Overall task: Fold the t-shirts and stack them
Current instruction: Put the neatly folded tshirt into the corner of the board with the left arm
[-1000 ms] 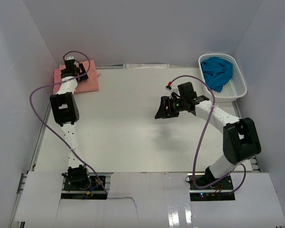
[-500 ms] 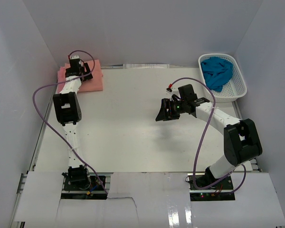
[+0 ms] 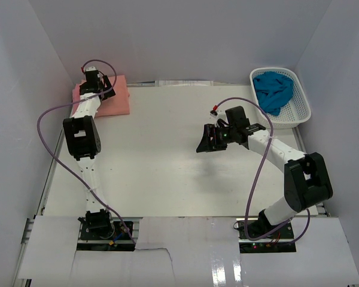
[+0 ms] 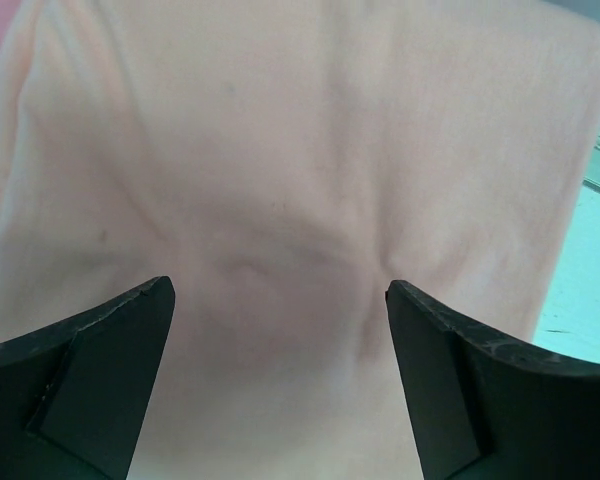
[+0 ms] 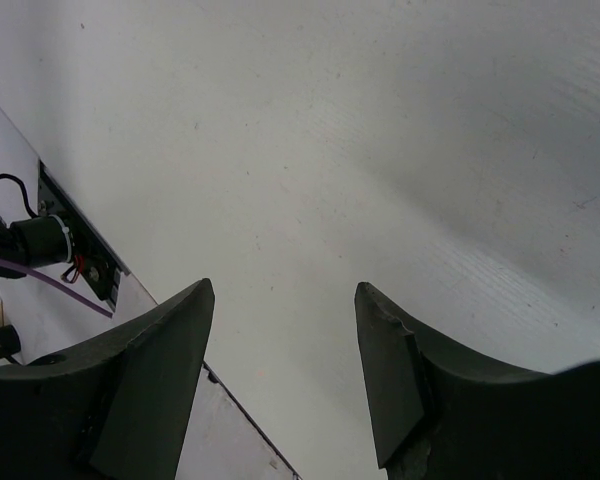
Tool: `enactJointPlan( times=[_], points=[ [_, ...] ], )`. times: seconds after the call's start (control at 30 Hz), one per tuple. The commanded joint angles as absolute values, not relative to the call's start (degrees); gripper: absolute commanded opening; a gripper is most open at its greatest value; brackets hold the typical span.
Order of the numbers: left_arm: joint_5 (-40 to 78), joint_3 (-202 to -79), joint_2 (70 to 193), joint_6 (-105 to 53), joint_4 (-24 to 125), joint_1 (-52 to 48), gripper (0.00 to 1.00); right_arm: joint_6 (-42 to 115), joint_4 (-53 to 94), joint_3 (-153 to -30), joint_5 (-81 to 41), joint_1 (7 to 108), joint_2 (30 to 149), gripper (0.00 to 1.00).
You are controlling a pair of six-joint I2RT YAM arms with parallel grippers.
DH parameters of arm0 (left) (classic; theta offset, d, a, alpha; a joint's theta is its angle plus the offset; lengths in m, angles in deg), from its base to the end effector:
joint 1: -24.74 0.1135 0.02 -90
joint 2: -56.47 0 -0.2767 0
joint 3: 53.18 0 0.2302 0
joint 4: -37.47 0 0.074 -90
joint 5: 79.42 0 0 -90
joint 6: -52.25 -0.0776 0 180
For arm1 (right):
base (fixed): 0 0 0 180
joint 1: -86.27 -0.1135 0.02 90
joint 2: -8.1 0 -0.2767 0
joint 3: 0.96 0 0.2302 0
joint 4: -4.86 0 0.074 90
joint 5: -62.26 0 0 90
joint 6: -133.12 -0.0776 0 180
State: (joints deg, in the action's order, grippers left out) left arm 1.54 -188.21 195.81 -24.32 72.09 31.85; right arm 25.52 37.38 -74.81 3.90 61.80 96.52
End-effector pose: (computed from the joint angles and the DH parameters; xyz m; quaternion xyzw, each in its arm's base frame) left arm 0.5707 0.0835 0.1818 -0.1938 0.8790 0.0473 0.4330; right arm 0.2840 0.1740 0.2296 -0.1532 0.8879 0.3631 0.2374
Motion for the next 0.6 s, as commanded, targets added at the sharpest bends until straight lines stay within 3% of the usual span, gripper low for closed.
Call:
enactJointPlan(
  times=[0.0,0.3,0.57],
  points=[
    [-0.4,-186.86,188.48,-21.58,73.32,32.47,0.98,25.46,36.32,-74.78,3.82,61.31,93.44,0.65],
    [5.14,-177.38,172.43,-19.2,76.74,31.51,0.98,26.24,38.51,-74.26,0.3,60.78,90.28,0.65],
    [1.1,-147.86,146.49,-16.83,79.03,26.68,0.98,29.14,42.21,-76.54,-6.81,60.61,86.6,0.67]
  ],
)
